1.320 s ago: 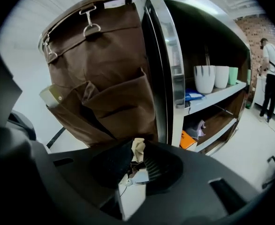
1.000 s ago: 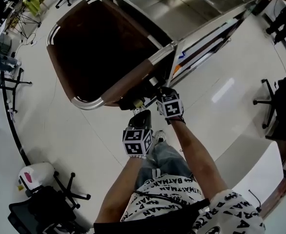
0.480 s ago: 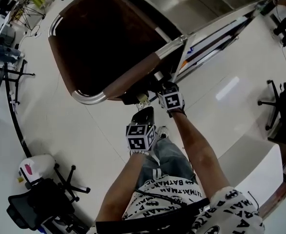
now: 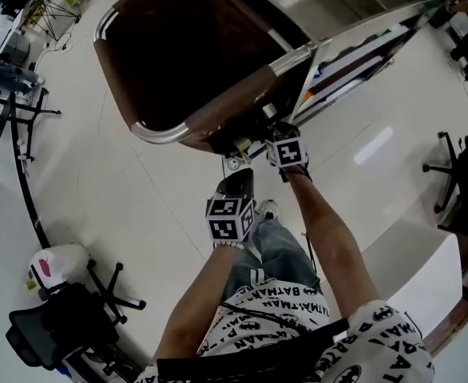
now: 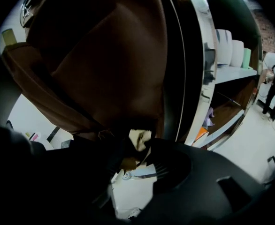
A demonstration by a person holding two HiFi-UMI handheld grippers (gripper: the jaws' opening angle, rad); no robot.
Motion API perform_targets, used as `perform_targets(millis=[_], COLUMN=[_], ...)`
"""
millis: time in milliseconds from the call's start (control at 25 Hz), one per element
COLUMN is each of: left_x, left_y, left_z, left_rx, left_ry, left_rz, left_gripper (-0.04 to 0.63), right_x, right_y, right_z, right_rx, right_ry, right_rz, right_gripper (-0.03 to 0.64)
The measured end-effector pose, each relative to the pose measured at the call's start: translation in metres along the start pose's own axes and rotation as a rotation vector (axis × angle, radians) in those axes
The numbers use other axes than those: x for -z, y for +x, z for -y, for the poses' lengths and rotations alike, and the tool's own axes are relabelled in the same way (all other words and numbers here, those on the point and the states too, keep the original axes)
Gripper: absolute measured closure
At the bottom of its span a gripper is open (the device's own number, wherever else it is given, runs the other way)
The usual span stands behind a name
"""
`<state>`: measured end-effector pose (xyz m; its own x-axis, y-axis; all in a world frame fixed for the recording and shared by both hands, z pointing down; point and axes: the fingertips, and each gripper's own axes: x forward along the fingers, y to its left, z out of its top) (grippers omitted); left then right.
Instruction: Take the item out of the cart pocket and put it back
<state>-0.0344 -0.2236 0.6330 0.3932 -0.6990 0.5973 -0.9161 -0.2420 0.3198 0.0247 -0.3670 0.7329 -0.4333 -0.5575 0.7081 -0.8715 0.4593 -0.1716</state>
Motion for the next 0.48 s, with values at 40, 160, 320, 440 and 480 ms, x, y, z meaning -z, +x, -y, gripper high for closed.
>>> perform_targets(millis=[40,160,320,440,480], left_x=[0.0,-0.002,-0.005,-0.007,-0.008], left_y=[-0.006,-0.026,-0.058,-0.089,-0.1], left_z=[0.0,0.002,0.007,0.006,0.006], left_rx=[0.003,0.015,0.038,0.051,0.055], left_ry=[-0.003,-0.006,0.0,0.0,-0.003], left_rz=[0.007,0.031,0.066,0.097,0.109], left_gripper=[0.594,0.594,0.594,0.594,0.594], right_x=[-0.003,-0.005,0.004,0.008,0.009], right_y=[-0.007,-0.035,-0.08,-0.12,-0.134], right_z=[-0.001,-0.001,-0.006,-0.025,-0.035], right_rx=[0.005,0.03,0.061,0.058,0.05], right_ry=[0.001,0.004,-0.006,0.021,0.033], right_rz=[0.017,0.058,0.102,0.147,0.163], right_gripper=[0.43,0.388,0.388,0.388,0.39])
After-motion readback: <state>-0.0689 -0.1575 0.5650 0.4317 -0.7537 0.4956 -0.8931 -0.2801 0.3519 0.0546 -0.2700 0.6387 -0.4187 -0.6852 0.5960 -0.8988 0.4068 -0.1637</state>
